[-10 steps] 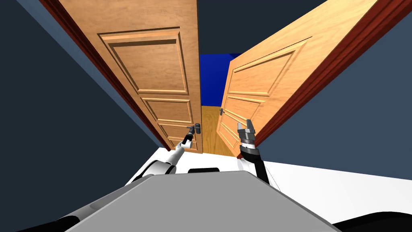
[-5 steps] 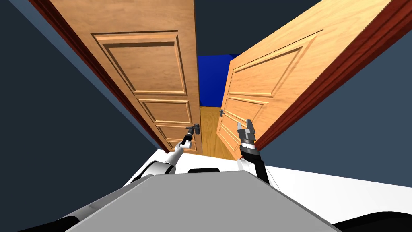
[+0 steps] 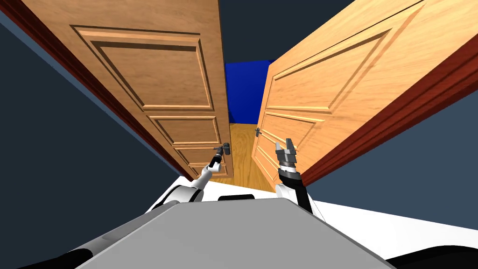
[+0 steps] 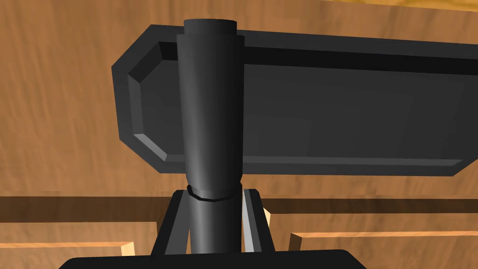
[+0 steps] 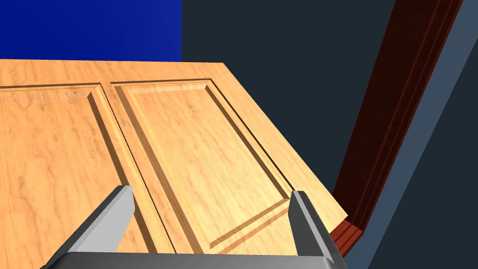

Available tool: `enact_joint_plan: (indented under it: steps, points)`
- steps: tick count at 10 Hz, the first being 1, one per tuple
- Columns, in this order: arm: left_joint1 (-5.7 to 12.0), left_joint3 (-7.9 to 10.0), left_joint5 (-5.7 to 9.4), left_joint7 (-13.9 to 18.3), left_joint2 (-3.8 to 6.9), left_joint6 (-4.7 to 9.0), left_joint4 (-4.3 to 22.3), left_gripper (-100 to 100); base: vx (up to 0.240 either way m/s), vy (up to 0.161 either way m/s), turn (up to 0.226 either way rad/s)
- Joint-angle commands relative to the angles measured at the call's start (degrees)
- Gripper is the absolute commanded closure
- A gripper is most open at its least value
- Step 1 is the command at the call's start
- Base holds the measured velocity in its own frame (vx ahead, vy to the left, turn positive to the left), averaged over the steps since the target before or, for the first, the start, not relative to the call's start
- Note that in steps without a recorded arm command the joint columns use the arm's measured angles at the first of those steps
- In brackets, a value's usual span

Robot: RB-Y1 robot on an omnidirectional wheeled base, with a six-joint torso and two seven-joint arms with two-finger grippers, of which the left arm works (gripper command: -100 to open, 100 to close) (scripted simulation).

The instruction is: Push the door open

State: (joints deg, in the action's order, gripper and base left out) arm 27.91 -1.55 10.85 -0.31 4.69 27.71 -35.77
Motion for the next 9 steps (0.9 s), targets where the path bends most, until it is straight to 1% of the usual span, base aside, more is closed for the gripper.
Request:
enact_joint_plan:
  steps: [1, 2, 3, 6, 7, 8, 9]
  points:
    - [-0.91, 1.03, 0.19, -0.65, 0.65, -1.19, -2.27, 100, 0.116, -0.092, 0.048]
    - [-0.92, 2.14, 0.46, -1.03, 1.04, -1.12, -2.06, 100, 0.132, -0.089, 0.086]
    - [-0.92, 2.53, 0.56, -1.17, 1.16, -1.09, -1.99, 100, 0.154, -0.116, 0.067]
    - [-0.92, 4.92, 1.14, -1.99, 1.91, -0.93, -1.56, 100, 0.178, -0.144, 0.089]
    - [-0.93, 5.32, 1.24, -2.13, 2.03, -0.91, -1.49, 100, 0.152, -0.124, 0.076]
    - [-0.93, 6.12, 1.43, -2.41, 2.27, -0.86, -1.34, 100, 0.153, -0.091, 0.067]
    - [-0.93, 6.12, 1.43, -2.41, 2.27, -0.86, -1.34, 100, 0.11, -0.063, 0.026]
